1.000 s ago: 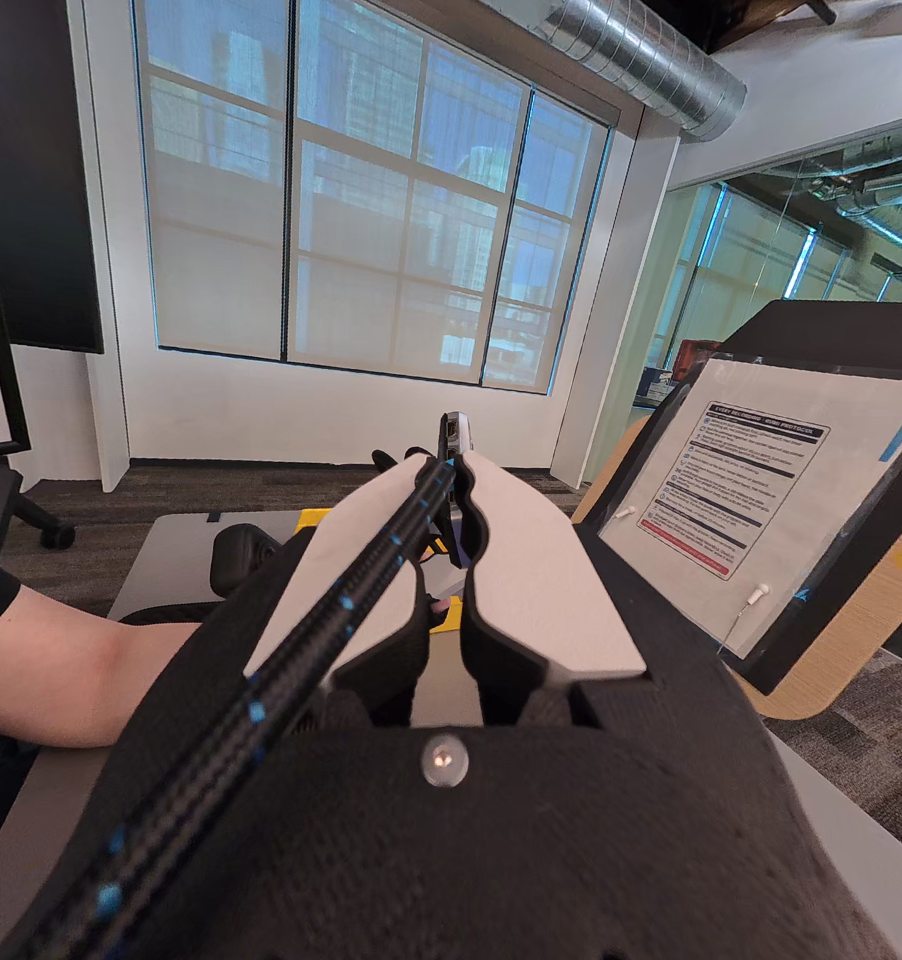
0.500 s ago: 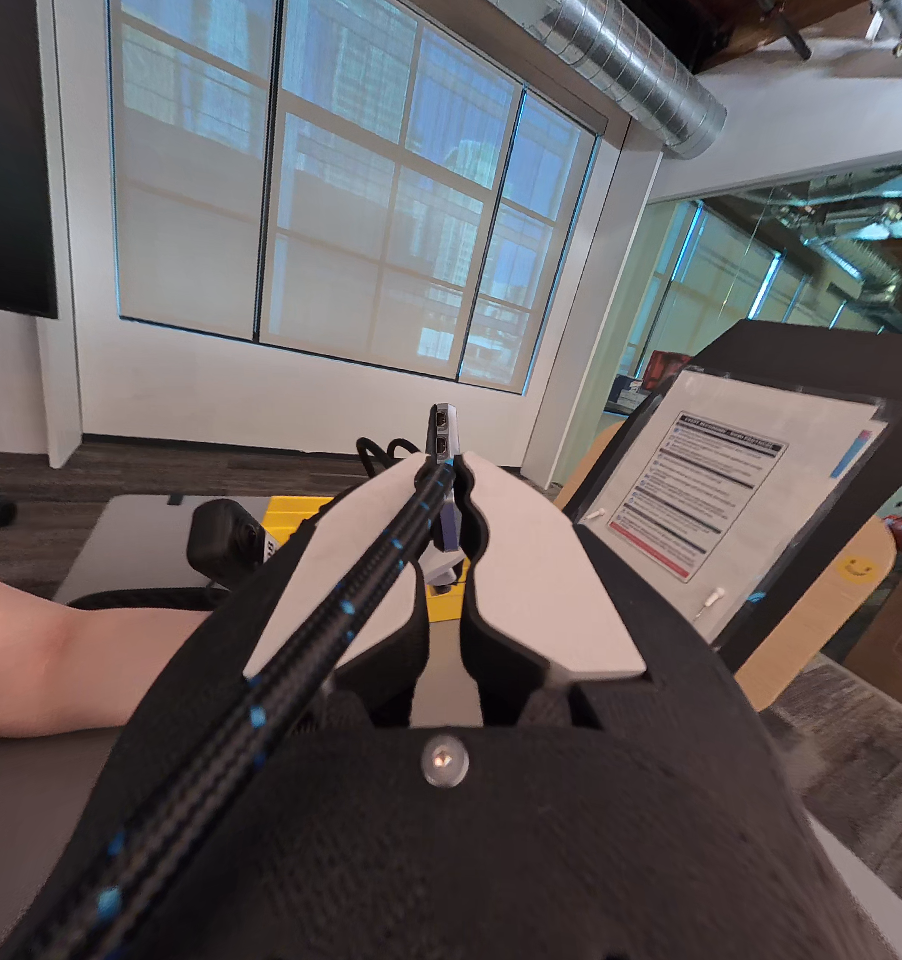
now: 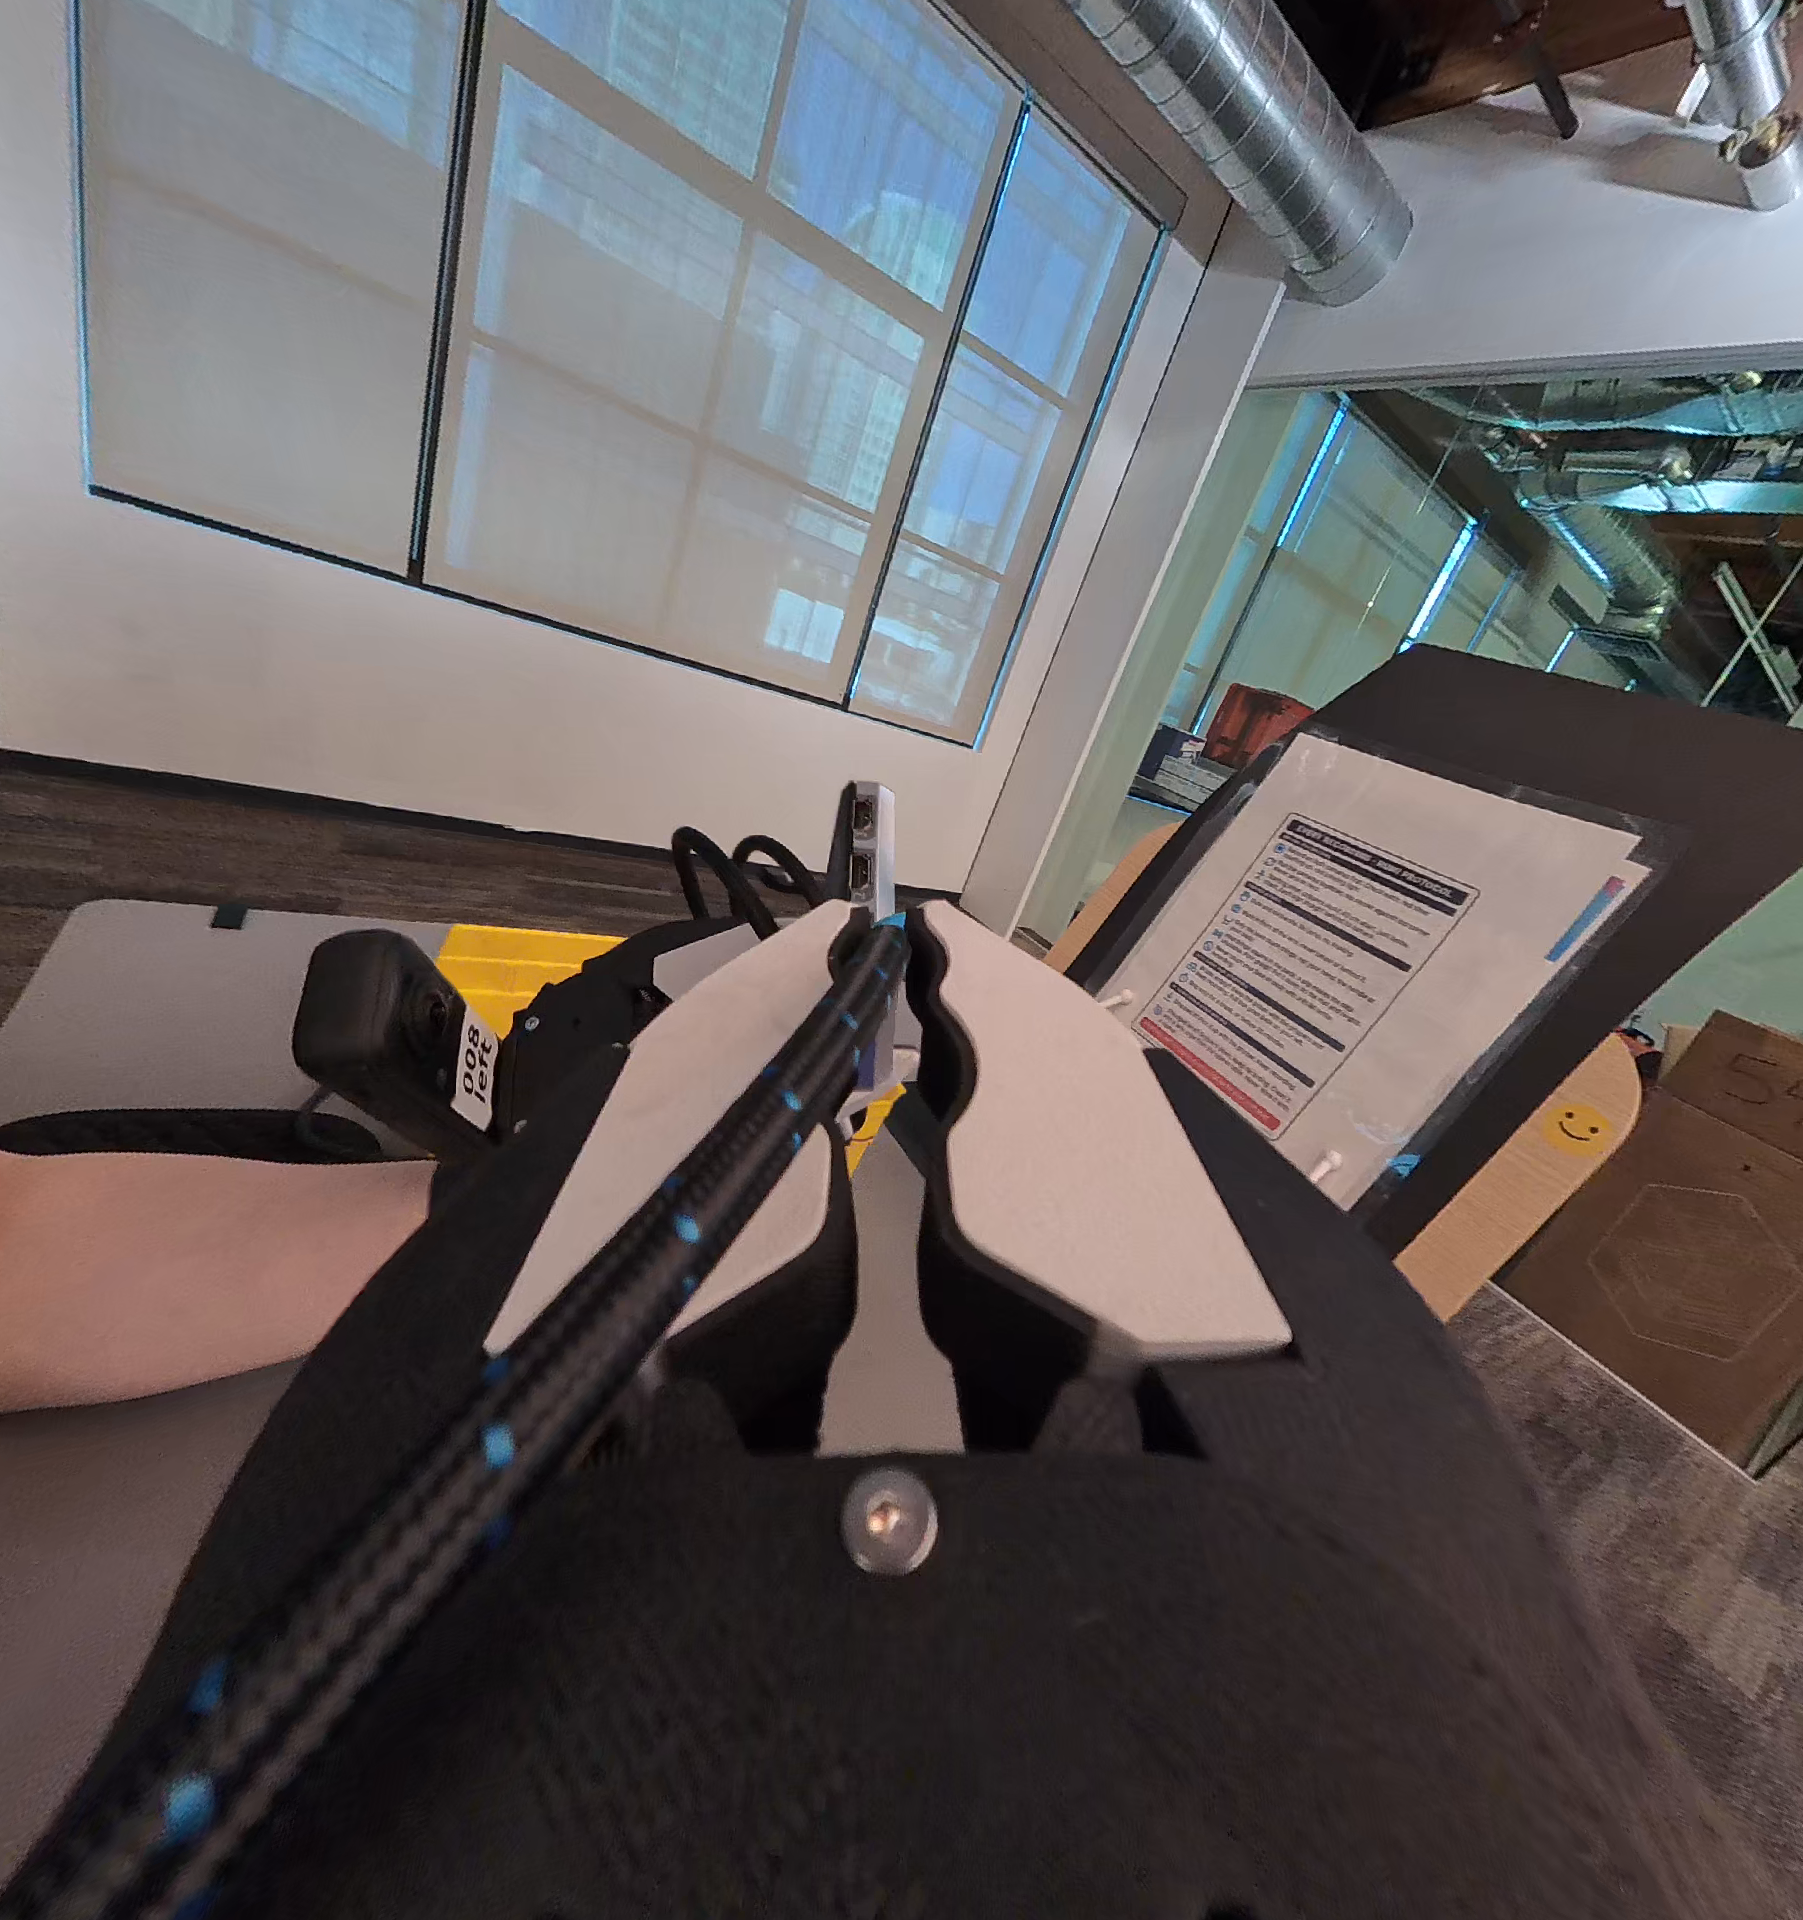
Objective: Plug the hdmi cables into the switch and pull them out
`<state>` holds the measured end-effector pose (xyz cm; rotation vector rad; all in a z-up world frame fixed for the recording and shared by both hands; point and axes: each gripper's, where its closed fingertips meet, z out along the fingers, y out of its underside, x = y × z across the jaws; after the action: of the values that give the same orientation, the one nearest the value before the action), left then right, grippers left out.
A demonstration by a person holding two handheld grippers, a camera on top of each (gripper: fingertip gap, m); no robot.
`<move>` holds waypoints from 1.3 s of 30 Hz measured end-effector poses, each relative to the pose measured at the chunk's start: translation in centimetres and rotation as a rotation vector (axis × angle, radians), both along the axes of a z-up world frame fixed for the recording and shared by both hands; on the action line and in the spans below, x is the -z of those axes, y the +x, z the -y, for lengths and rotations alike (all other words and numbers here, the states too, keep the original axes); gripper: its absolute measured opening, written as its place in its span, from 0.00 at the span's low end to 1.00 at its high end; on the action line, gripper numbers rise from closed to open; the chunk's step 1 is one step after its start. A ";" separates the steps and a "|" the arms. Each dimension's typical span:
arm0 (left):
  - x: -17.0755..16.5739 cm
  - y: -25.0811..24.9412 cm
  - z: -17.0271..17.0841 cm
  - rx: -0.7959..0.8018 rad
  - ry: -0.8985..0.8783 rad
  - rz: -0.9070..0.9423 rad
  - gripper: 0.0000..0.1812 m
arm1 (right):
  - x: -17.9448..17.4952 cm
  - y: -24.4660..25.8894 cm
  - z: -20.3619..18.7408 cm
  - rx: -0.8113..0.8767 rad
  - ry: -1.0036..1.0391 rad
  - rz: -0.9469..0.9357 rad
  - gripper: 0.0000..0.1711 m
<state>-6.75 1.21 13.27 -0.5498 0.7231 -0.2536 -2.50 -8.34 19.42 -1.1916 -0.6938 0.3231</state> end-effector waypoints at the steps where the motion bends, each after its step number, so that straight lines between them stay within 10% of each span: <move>1: 0.2 0.3 0.0 0.020 -0.012 -0.018 0.20 | 0.0 0.1 0.0 0.005 0.001 0.002 0.05; 10: 2.0 2.5 0.3 0.378 -0.298 -0.234 0.20 | 0.2 1.6 0.0 0.021 -0.027 0.005 0.05; 17: 2.7 0.5 5.8 1.079 -0.563 -0.468 0.22 | -0.1 3.0 2.7 -0.097 -0.024 -0.011 0.04; 39: 4.0 -7.0 15.7 2.426 -0.655 -0.884 0.20 | 2.4 -4.0 9.0 -0.623 -0.003 0.206 0.04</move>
<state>-13.77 -14.46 9.28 -0.0219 1.8951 -2.6860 -6.47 -17.32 16.97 -0.9961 -1.2443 0.7255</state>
